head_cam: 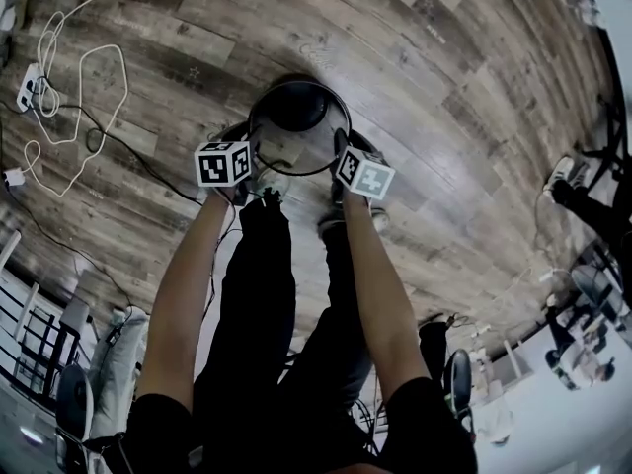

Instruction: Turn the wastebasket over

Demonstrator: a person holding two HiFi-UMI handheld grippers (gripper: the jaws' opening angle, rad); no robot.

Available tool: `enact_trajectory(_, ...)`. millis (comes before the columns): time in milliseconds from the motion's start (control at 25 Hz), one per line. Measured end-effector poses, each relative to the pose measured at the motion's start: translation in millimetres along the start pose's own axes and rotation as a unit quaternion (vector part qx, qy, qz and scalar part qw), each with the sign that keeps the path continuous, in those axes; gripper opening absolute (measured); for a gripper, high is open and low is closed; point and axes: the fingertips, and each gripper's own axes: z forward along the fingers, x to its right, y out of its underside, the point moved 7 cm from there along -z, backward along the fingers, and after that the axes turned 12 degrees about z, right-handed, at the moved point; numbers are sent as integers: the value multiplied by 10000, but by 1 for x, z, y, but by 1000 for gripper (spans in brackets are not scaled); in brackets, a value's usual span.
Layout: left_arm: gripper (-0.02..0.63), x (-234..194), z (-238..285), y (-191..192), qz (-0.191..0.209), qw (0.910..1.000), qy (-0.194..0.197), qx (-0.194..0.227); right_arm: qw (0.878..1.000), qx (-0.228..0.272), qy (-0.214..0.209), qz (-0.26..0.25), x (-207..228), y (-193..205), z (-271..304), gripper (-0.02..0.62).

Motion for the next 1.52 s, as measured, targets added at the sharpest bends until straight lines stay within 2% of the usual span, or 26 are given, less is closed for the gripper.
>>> enact_trajectory(160,193,-5,-17,-6,-46,9999,-140,13,9998,41,141,-126,-8,-6,-17,143)
enact_trajectory(320,196,-7,-50,-11,-456,9987,-209,51,9995,34,135,-270,-22,-10,-51,128)
enact_trajectory(360,185,-7,-61,-14,-559,9982,-207,74,9995,47,100,-302,-28,-12,-62,112)
enact_trajectory(520,47,0,-116,-31,-678,9964,-441,255,9994,188,-73,-273,-57,-19,-115,46)
enact_trajectory(640,34,17,-170,-36,-776,9945,-569,424,9992,233,-231,-206,-88,-16,-165,38)
enact_trajectory(800,32,62,-241,-51,-568,9948,-339,773,9976,462,-429,-273,-131,-21,-239,34)
enact_trajectory(1000,32,126,-338,-85,57,9899,-303,1383,9927,911,-773,-147,-171,-25,-326,32)
enact_trajectory(1120,32,165,-400,-107,595,9757,-507,2049,9870,1271,-976,-76,-187,-21,-382,32)
enact_trajectory(1280,32,208,-477,-146,1179,9352,-992,3188,9734,1746,-1429,-407,-216,-32,-441,32)
enact_trajectory(1360,32,233,-513,-151,1344,9196,-1052,3539,9665,1952,-1512,-703,-225,-31,-473,32)
enact_trajectory(1440,34,256,-545,-141,1442,9109,-1035,3724,9583,2193,-1577,-936,-230,-24,-507,32)
enact_trajectory(1520,32,278,-573,-129,1545,9059,-998,3814,9495,2445,-1676,-1032,-233,-19,-539,32)
